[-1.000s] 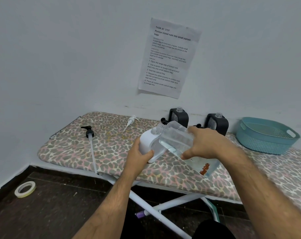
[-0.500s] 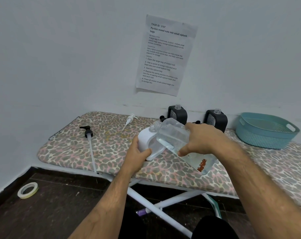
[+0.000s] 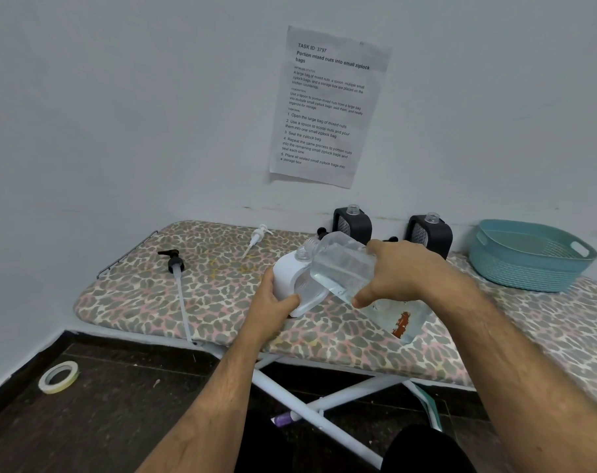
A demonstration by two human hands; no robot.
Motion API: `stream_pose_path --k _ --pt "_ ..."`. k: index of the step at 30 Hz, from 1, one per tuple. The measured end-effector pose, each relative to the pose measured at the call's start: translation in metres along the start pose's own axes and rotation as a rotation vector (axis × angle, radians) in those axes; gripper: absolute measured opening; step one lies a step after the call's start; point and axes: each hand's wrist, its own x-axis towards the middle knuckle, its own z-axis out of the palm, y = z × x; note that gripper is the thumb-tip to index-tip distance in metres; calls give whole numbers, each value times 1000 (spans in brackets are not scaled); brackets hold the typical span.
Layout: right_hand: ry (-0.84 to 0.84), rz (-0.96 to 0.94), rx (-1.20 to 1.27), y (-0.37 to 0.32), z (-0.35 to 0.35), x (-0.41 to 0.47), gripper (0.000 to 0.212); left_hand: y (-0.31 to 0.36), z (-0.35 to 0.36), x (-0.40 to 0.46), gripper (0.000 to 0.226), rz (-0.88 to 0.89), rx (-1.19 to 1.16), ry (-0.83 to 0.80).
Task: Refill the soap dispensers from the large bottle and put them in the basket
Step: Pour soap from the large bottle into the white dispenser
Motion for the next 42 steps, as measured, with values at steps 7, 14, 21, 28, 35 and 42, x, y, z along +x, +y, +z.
stream_pose_path --k 7,14,21,28,35,42 --pt "-7 -2 8 1 -1 0 84 2 0 0 75 -25 1 -1" --pt "-11 0 16 1 -1 1 85 3 0 -2 68 -19 -14 -4" --pt "-23 4 23 1 -2 1 87 2 1 0 65 -12 -29 -2" --pt "-33 8 17 0 -3 1 88 -1 0 2 62 -2 -34 1" --pt "-38 11 21 -1 -4 2 86 -3 0 2 67 -7 -19 6" --pt "-44 14 30 0 -4 1 88 -2 0 2 64 -9 -19 2"
